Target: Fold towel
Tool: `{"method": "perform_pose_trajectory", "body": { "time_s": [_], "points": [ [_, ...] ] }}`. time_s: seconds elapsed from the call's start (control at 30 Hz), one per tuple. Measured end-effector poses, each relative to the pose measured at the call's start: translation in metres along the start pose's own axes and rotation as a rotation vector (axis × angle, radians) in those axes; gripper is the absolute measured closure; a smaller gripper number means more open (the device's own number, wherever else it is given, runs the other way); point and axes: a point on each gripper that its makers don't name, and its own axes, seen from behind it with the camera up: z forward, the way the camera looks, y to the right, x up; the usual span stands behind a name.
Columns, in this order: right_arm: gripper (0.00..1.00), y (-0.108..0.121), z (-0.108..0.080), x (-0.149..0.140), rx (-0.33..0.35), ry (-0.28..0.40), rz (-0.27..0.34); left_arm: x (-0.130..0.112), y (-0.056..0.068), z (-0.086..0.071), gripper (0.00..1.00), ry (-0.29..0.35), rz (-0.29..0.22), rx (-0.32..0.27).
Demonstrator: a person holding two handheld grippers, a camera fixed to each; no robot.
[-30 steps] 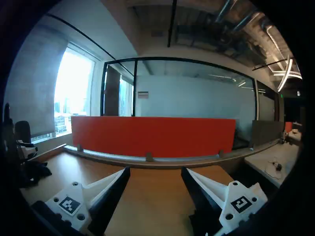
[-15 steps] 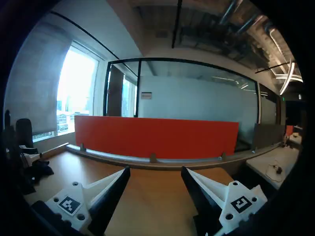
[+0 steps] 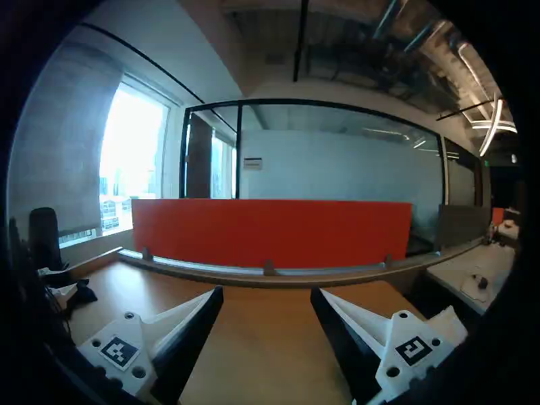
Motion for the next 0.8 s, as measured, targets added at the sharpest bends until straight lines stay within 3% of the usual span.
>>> {"method": "perform_pose_trajectory", "body": {
  "time_s": [0.8],
  "points": [
    [0.0, -0.01, 0.005, -0.041, -0.001, -0.023, -0.024, -0.065, -0.014, 0.001, 0.06, 0.053, -0.03, 0.045]
  ]
}}
